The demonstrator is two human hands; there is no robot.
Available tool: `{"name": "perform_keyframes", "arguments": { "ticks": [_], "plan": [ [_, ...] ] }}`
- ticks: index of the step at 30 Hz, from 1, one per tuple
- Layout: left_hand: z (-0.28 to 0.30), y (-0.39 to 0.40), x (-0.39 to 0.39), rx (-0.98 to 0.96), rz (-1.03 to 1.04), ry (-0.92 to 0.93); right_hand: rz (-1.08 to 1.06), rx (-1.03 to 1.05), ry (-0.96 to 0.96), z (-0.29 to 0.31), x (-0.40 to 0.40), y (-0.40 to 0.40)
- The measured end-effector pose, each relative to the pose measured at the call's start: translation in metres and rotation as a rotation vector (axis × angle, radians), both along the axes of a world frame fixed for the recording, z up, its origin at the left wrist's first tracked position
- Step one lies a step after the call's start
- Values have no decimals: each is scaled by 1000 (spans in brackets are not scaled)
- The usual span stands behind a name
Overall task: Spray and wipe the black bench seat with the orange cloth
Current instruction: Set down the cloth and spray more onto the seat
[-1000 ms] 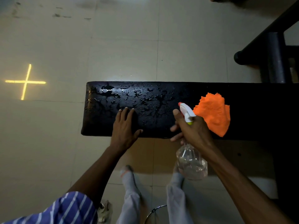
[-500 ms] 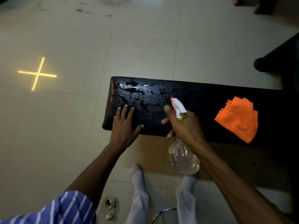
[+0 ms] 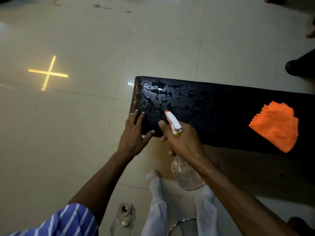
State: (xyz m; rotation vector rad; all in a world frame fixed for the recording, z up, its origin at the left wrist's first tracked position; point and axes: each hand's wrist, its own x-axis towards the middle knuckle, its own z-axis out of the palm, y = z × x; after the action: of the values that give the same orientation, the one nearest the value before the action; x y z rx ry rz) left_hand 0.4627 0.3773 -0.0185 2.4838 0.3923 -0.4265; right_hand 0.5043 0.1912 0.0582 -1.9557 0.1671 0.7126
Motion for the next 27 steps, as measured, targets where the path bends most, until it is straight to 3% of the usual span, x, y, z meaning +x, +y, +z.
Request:
{"name": "perform_keyframes", "arguments": {
  "ticks": [9,27],
  "plan": [
    [11,-29,-2,-45,-29,-42,-43,-37,85,-2,-33,-35],
    [26,-221,66,-91,-267,-32,-399,-10,76,-7,-41,-245]
  ]
}}
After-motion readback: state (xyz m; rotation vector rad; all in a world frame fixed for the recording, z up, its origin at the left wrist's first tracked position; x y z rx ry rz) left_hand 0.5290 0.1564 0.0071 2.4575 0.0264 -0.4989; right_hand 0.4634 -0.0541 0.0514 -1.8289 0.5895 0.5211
